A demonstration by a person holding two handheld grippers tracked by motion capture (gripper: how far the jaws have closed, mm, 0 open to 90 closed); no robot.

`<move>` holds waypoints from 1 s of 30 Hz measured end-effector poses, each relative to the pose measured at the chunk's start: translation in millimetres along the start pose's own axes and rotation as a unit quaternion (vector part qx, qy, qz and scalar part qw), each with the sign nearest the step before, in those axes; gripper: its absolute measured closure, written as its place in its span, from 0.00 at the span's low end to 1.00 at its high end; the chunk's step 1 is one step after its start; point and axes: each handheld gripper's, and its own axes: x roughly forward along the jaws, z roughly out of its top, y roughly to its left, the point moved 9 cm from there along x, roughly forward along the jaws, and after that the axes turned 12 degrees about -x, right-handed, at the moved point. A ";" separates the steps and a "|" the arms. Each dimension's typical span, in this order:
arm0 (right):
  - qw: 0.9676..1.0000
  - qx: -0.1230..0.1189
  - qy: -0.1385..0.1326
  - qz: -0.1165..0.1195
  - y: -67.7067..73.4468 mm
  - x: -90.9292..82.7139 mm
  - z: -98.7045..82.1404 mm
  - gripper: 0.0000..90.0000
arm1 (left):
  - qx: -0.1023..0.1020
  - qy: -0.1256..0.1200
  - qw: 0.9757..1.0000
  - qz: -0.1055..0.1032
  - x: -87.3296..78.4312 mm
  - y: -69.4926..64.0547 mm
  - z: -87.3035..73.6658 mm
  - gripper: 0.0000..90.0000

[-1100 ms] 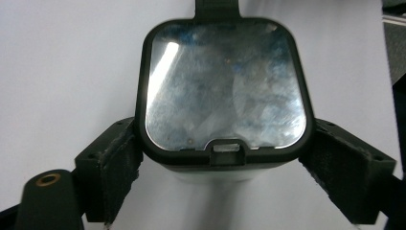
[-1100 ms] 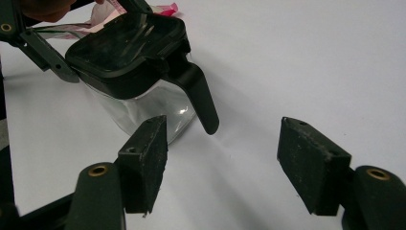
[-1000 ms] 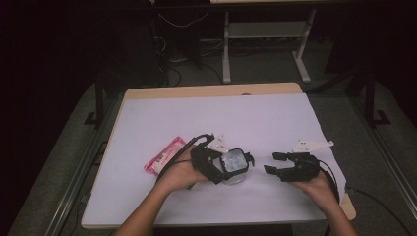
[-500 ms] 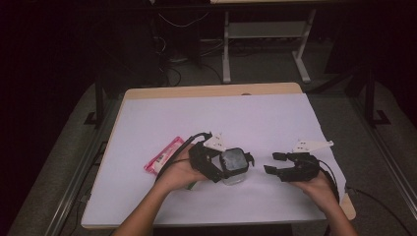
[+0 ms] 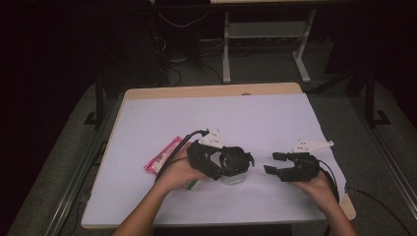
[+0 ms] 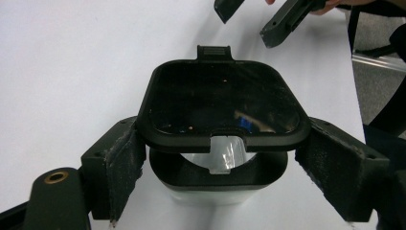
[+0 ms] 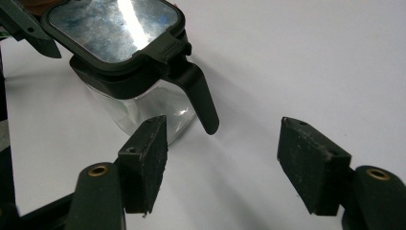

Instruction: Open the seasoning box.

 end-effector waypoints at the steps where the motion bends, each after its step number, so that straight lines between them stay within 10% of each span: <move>1: 1.000 -0.001 -0.001 0.000 0.1 0.0 0.3 0.38 | -0.002 -0.003 1.000 -0.001 -0.1 -0.3 0.7 0.20; 15: 1.000 -0.004 -0.024 0.010 3.2 -0.6 25.1 0.41 | -0.001 -0.034 0.999 -0.022 -8.2 -4.8 7.4 0.34; 30: 0.999 -0.034 -0.029 0.024 9.7 10.2 43.9 1.00 | 0.000 -0.046 0.998 -0.050 -13.8 -4.8 4.7 0.60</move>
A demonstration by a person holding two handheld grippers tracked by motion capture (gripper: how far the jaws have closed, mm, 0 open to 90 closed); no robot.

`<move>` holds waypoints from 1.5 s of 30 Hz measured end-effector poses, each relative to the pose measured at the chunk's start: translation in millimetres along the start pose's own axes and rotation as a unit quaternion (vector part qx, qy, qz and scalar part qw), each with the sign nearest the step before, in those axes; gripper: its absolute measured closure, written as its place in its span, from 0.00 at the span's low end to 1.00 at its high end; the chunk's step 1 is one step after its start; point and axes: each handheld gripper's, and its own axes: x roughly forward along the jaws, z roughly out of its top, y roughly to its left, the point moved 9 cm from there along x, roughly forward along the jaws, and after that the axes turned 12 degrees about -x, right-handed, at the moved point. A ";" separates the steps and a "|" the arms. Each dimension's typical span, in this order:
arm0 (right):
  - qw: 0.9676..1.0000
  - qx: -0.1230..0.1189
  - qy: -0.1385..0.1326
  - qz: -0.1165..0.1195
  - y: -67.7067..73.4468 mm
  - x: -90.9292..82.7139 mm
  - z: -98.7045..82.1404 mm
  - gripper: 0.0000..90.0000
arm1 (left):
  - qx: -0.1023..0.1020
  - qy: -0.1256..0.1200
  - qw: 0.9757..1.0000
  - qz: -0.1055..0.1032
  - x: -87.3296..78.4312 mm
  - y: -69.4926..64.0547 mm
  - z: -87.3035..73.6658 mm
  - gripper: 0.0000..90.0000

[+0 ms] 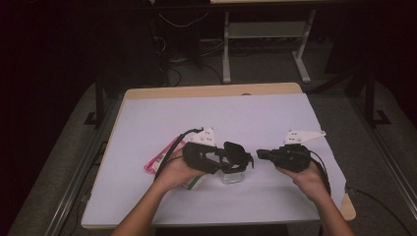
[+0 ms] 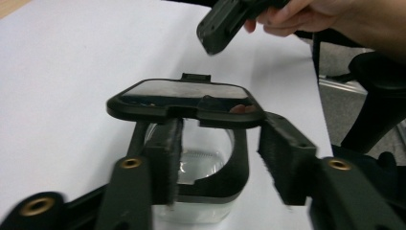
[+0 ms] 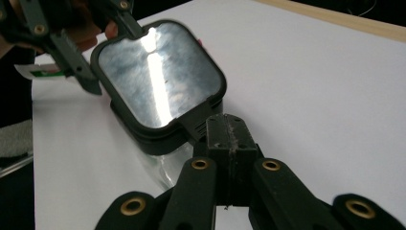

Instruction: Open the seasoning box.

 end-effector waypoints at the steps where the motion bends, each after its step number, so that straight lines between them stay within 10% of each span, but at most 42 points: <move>1: 1.000 0.000 0.000 0.000 0.0 0.0 0.0 1.00 | 0.000 0.000 1.000 -0.002 -0.6 -0.2 0.2 0.60; 15: 1.000 -0.010 -0.002 0.009 5.2 5.4 2.0 1.00 | 0.011 0.016 0.998 -0.057 -1.7 -14.4 -4.3 0.98; 45: 1.000 -0.018 0.011 0.017 9.5 15.5 -1.0 1.00 | 0.007 -0.020 0.999 -0.039 -5.8 -11.7 15.7 1.00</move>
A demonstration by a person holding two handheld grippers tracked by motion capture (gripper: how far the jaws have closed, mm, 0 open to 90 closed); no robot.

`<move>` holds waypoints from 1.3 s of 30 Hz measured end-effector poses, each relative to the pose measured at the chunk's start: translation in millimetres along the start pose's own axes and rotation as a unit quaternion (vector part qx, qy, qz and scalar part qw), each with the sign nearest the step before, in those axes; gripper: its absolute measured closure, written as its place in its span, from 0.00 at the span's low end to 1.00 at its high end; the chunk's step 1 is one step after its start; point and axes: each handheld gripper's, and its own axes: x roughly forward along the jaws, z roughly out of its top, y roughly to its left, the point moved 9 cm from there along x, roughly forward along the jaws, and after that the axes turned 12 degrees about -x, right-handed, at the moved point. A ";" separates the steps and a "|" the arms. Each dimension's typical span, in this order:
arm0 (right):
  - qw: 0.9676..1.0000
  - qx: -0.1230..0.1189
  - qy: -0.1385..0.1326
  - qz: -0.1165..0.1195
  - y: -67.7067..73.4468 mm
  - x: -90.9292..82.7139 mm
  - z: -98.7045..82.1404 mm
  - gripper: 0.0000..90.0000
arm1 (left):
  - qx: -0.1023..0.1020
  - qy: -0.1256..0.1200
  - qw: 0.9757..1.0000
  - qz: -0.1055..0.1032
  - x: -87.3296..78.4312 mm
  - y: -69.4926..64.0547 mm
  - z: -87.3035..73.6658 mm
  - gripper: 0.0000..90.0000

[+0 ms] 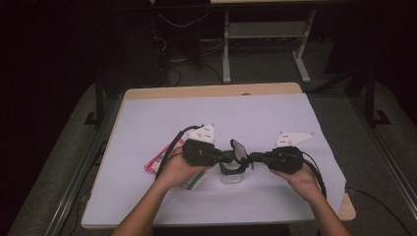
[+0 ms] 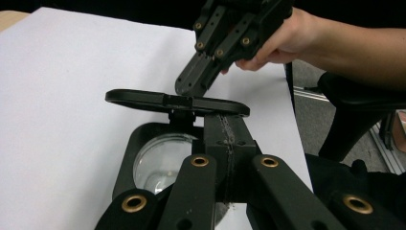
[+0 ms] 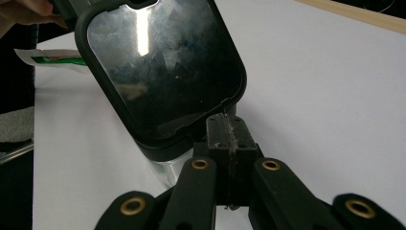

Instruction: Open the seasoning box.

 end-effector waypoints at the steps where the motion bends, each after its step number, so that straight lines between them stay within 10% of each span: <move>1: 1.000 -0.002 0.003 -0.001 -0.1 0.8 -0.6 1.00 | -0.001 -0.002 1.000 -0.001 1.4 -1.1 2.5 1.00; 39: 0.999 0.009 0.019 -0.024 -7.3 -8.0 -19.5 1.00 | 0.011 0.005 1.000 -0.012 46.7 -3.6 37.7 1.00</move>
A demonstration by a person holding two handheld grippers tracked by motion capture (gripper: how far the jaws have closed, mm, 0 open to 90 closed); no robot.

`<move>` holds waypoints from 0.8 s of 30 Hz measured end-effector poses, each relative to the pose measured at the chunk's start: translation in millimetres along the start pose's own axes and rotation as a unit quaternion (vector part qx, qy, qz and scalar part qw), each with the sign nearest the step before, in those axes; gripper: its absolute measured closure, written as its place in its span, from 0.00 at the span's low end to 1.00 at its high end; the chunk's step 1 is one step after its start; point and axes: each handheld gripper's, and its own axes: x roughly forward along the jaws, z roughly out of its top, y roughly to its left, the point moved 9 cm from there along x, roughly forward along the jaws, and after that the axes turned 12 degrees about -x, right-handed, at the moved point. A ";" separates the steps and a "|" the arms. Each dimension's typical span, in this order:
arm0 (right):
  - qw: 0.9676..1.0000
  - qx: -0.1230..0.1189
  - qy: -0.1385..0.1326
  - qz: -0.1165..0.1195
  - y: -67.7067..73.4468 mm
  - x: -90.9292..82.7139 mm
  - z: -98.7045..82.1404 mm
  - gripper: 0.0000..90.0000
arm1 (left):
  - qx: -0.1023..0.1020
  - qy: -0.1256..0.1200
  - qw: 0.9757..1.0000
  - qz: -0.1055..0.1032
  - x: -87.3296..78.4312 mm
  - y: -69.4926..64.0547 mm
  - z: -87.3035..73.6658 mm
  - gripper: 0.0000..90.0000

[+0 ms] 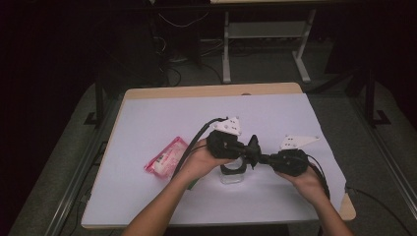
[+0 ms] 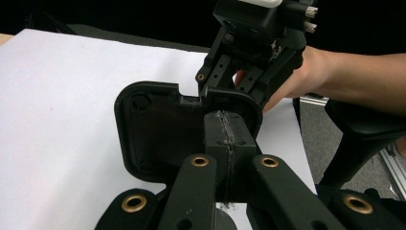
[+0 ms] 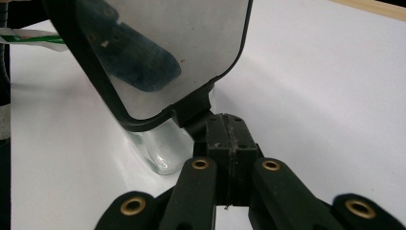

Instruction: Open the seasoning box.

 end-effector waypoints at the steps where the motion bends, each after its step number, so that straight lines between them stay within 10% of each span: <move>1: 1.000 0.000 0.000 0.000 0.0 0.0 0.0 1.00 | 0.000 0.000 1.000 -0.001 1.2 -0.1 0.3 1.00; 24: 1.000 0.003 0.008 0.014 5.4 6.5 -8.0 1.00 | 0.007 0.003 1.000 0.006 5.6 -1.1 5.9 1.00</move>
